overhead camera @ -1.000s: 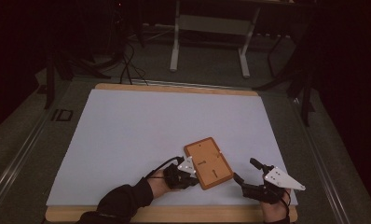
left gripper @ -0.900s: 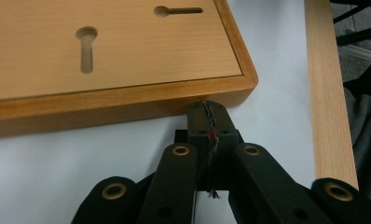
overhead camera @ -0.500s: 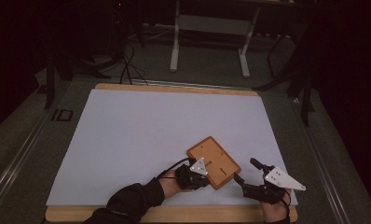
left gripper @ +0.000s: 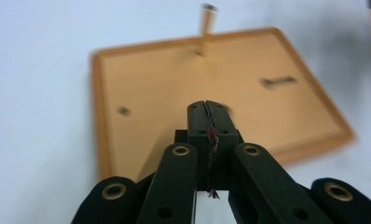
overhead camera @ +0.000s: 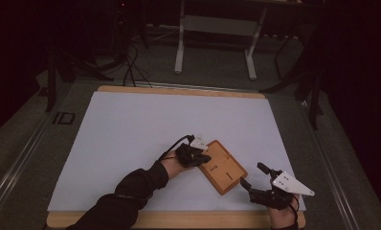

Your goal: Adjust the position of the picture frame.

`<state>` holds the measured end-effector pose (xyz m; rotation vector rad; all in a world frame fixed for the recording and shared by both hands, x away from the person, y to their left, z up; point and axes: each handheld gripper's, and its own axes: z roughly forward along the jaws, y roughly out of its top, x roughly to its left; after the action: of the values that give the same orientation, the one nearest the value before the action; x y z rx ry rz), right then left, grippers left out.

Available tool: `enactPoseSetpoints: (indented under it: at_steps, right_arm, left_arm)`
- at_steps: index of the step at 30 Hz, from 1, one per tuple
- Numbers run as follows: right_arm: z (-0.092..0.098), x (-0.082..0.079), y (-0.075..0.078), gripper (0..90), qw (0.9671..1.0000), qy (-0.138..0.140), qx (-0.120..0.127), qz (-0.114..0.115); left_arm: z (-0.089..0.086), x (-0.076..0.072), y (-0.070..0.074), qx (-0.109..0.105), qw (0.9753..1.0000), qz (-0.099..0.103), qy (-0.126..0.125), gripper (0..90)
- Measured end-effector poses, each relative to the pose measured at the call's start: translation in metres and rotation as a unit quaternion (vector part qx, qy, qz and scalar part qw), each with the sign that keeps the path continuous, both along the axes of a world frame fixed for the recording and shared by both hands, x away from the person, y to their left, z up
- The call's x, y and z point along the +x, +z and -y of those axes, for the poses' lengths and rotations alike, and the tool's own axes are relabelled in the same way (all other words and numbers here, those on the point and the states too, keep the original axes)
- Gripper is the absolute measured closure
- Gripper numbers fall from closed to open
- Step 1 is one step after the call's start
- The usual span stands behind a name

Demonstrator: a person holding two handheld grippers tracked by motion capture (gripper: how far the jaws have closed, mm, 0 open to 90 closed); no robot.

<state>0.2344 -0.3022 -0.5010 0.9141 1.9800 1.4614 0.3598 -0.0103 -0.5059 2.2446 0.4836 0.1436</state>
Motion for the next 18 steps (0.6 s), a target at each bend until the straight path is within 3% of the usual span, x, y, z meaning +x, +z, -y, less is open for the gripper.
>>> enactPoseSetpoints:
  at_steps: [10, 18]
  right_arm:
    - [0.002, -0.001, 0.000, 14.8, 1.0000, 0.002, 0.006, -0.001]
    - [0.002, -0.001, 0.000, 14.9, 1.0000, 0.003, 0.009, -0.002]
  left_arm:
    - [0.022, 0.045, -0.004, 0.002, 0.9994, 0.008, 0.033, 90.0]
    - [0.044, 0.071, -0.004, 0.003, 0.9992, 0.008, 0.039, 90.0]
